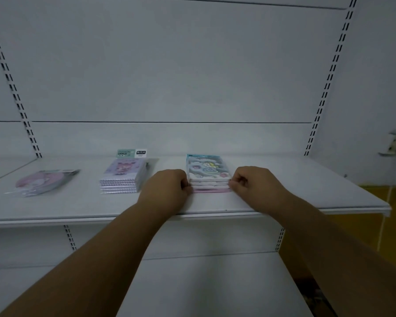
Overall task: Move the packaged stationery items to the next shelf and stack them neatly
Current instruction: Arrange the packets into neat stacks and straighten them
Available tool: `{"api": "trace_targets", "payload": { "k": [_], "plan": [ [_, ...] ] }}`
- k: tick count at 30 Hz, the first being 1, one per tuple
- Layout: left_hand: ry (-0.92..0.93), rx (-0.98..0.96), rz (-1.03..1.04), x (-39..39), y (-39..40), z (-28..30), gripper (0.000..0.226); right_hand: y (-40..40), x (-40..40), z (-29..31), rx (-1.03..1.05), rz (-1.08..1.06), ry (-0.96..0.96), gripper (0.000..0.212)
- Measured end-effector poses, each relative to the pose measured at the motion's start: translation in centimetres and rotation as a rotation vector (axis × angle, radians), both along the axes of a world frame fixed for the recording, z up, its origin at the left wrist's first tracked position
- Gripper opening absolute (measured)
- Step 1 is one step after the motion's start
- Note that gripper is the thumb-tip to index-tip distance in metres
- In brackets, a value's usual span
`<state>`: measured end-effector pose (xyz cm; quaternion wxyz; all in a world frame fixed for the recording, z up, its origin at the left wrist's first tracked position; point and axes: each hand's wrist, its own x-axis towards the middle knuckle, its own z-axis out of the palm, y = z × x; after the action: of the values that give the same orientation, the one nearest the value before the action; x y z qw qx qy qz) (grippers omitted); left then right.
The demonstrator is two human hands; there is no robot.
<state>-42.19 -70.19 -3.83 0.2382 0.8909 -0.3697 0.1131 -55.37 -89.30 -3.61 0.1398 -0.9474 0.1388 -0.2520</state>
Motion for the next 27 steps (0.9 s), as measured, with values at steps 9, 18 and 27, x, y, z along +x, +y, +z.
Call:
{"api": "trace_targets", "payload": {
  "k": [9, 18, 27],
  "plan": [
    [0.01, -0.004, 0.003, -0.3, 0.4, -0.1, 0.015, 0.2, 0.1, 0.2, 0.047, 0.004, 0.079, 0.013],
    [0.152, 0.046, 0.039, 0.0, 0.3, 1.6, 0.018, -0.6, 0.1, 0.8, 0.03, -0.009, 0.141, 0.012],
    [0.466, -0.161, 0.099, 1.0, -2.4, 3.9, 0.028, -0.7, 2.9, 2.8, 0.392, -0.059, 0.134, 0.034]
  ]
}}
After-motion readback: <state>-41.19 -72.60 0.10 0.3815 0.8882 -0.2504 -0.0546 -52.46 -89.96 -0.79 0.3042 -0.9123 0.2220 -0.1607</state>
